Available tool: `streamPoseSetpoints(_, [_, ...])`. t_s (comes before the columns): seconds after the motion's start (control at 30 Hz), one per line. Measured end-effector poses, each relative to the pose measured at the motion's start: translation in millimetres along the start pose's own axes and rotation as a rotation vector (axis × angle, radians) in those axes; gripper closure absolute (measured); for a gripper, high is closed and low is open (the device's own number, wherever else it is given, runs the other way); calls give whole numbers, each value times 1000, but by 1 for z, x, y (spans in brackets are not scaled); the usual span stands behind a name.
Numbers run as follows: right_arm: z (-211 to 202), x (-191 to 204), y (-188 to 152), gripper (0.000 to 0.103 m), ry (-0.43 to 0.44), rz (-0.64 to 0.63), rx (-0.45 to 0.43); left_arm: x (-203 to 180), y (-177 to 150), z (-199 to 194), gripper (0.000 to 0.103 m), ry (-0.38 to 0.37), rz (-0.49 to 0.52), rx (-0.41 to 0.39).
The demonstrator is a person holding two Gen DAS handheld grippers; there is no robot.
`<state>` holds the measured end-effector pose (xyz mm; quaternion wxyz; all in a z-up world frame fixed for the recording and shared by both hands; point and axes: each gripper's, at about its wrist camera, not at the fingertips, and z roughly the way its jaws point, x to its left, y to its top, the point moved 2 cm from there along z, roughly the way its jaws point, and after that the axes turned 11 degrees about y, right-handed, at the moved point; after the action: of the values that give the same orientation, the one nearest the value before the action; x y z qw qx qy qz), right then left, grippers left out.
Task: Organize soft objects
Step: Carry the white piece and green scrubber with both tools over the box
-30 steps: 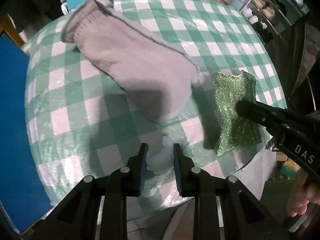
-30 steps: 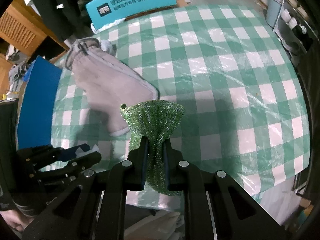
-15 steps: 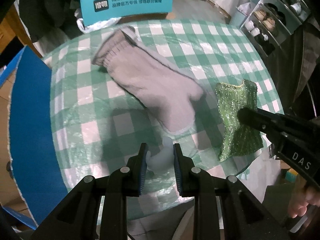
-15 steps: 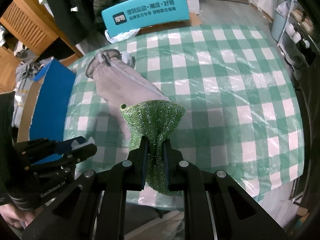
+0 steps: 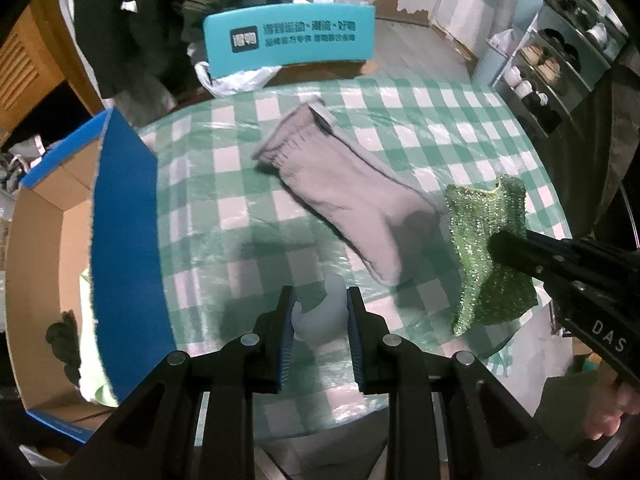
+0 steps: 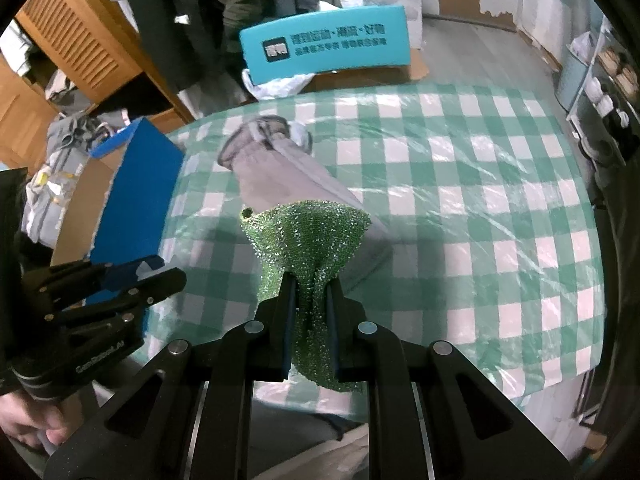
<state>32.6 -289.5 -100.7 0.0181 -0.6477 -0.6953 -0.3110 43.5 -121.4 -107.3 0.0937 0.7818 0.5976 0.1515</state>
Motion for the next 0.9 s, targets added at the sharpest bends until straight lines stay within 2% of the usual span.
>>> streamPoseSetpoints(0.23, [-4,27,7,90,20,-42,-17,19,0,-16,79,40,-10,-42])
streamPoseSetpoints(0.9, [-1,87,26,90,57,-137,-32,74,-6,-46,79,86,-80,-111])
